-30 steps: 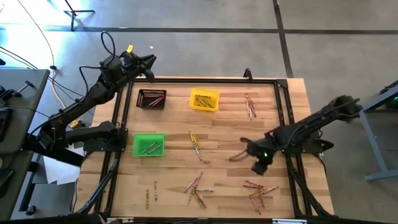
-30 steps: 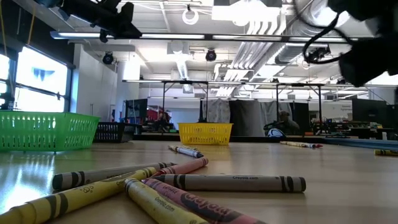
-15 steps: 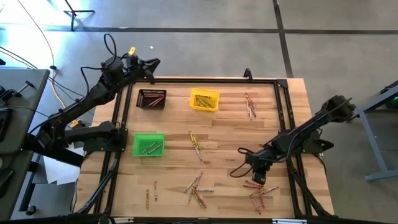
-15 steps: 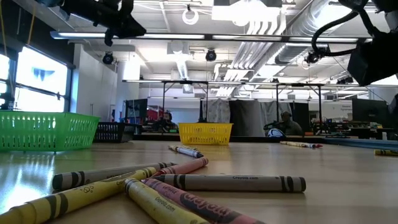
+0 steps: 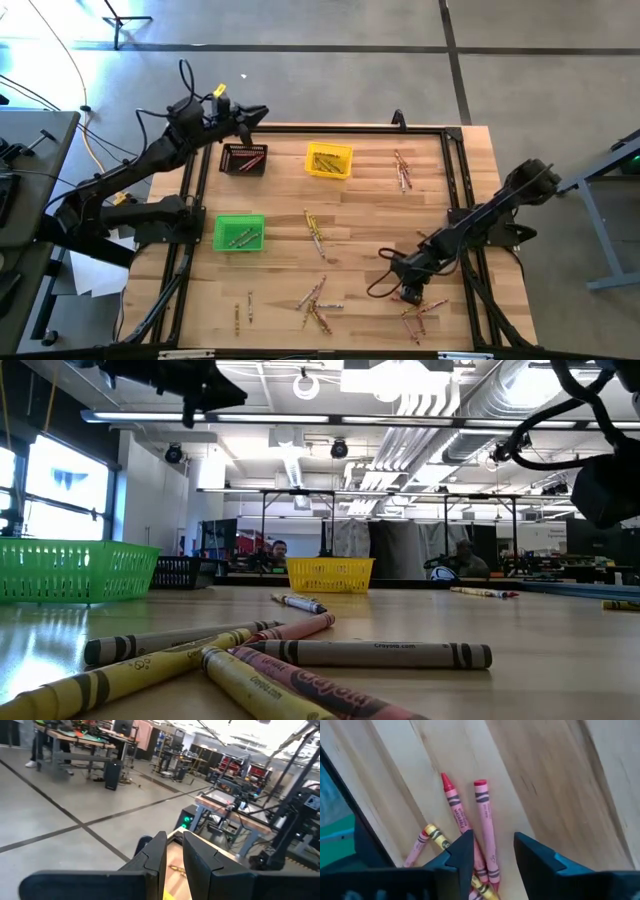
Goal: Sort crayons
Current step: Put the red crayon into the black bin
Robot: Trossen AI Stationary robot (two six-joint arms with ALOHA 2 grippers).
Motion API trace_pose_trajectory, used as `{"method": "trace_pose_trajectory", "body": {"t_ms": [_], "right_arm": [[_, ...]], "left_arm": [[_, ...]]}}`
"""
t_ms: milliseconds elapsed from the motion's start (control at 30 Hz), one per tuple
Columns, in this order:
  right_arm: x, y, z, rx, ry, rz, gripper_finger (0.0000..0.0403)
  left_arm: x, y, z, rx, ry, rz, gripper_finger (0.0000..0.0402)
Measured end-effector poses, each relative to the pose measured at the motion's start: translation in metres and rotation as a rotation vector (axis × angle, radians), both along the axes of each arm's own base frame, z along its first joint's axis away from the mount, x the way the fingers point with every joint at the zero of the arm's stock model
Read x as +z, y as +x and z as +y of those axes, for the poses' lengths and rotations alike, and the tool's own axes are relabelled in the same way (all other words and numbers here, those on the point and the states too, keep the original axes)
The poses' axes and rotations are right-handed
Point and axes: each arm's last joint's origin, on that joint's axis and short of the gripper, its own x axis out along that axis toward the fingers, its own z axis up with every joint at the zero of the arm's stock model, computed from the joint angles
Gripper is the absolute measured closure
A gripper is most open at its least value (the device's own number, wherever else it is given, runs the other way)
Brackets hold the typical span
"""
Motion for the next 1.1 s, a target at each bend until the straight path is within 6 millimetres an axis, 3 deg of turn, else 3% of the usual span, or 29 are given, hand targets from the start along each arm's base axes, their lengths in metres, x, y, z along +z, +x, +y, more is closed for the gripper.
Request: {"method": "trace_pose_trajectory", "body": {"t_ms": [500, 1100], "right_arm": [[-0.009, -0.005, 0.001, 0.025, -0.162, -0.002, 0.0274], [0.002, -0.009, 0.024, 0.045, -0.22, -0.072, 0.0274]], "left_arm": [[0.0, 0.008, -0.01, -0.062, -0.001, 0.001, 0.0353], [-0.008, 0.008, -0.011, -0.061, -0.076, 0.055, 0.0353]]}}
